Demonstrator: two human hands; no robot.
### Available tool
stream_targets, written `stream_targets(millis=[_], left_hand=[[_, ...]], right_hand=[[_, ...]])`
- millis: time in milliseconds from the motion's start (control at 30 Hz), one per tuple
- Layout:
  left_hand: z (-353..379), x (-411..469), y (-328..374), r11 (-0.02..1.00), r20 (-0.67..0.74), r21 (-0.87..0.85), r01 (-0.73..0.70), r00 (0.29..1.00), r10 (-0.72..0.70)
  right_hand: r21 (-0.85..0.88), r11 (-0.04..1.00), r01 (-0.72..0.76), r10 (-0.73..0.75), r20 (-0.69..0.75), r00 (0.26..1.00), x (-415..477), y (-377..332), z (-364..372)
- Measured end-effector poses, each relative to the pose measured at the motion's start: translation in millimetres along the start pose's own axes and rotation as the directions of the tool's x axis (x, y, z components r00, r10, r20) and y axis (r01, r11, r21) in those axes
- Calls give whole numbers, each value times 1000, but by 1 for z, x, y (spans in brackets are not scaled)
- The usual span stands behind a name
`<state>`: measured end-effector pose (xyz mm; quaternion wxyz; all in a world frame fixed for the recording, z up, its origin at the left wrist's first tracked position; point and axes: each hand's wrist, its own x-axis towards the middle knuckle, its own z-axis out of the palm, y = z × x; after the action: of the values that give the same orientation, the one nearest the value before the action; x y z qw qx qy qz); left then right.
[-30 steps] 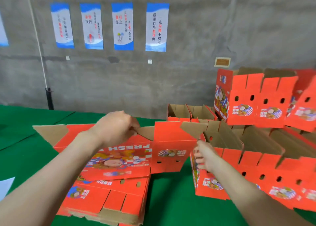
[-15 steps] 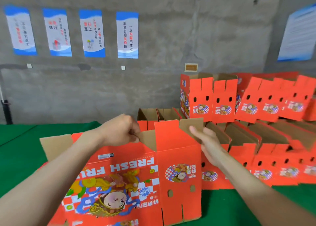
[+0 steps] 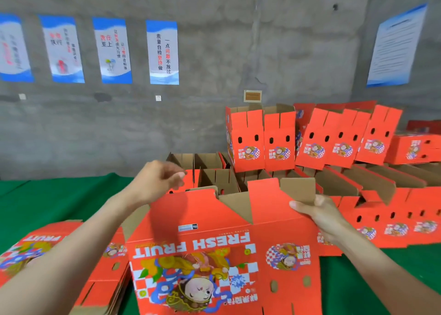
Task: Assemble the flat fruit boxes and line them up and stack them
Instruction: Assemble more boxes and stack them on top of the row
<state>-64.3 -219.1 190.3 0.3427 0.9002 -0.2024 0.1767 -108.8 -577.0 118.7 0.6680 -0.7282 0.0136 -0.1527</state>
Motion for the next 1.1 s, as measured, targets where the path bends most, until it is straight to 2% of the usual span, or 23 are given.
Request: stream_targets(millis=[67, 133, 200, 233, 333, 400, 500, 600, 767, 800, 867, 933, 967, 1100], left_hand=[[16, -6, 12, 996, -14, 85, -29, 999, 30], [34, -14, 29, 978, -133, 192, -86, 985, 113], [54, -23, 50, 953, -275, 257, -159, 933, 230], [65, -29, 63, 940, -301, 256, -227, 905, 301], [98, -44, 95, 878, -250, 264, -400, 851, 462], [116, -45, 110, 865, -192, 266, -426, 856, 480], [135, -46, 122, 902, -111, 184, -391, 903, 414], [144, -51, 123, 899, -51, 205, -388, 913, 405], [138, -56, 125, 893, -95, 200, -404, 899, 428], [136, -56, 125, 887, -103, 224, -404, 895, 434], [135, -56, 122, 839, -83, 377, -392, 888, 452], [136, -55, 118, 766, -41, 562, -312, 914, 403], [135, -54, 115, 760, -57, 601, -249, 935, 351], [111, -38, 99, 850, -298, 526, 32, 943, 149]], right_hand=[[24, 1000, -8, 9, -19, 1000, -3, 0, -13], [44, 999, -5, 6, -28, 1000, -5, -2, -24], [70, 997, 5, -3, -36, 999, -8, -3, -32], [82, 997, 11, -8, -38, 999, -10, -4, -35], [102, 995, 20, -17, -33, 999, -12, -4, -37], [102, 994, 34, -32, -20, 999, -14, -5, -36], [121, 992, 44, -42, -20, 999, -15, -9, -41], [149, 988, 38, -34, -32, 999, -13, -7, -54], [183, 983, 16, -9, -39, 999, -15, 0, -62], [193, 981, 13, -6, -38, 999, -16, 1, -63], [206, 978, 9, -1, -39, 999, -16, 3, -64], [219, 976, 6, 5, -48, 999, -15, 4, -65], [226, 974, 3, 10, -55, 998, -15, 4, -66], [263, 965, -21, 40, -70, 997, -15, 5, -73]])
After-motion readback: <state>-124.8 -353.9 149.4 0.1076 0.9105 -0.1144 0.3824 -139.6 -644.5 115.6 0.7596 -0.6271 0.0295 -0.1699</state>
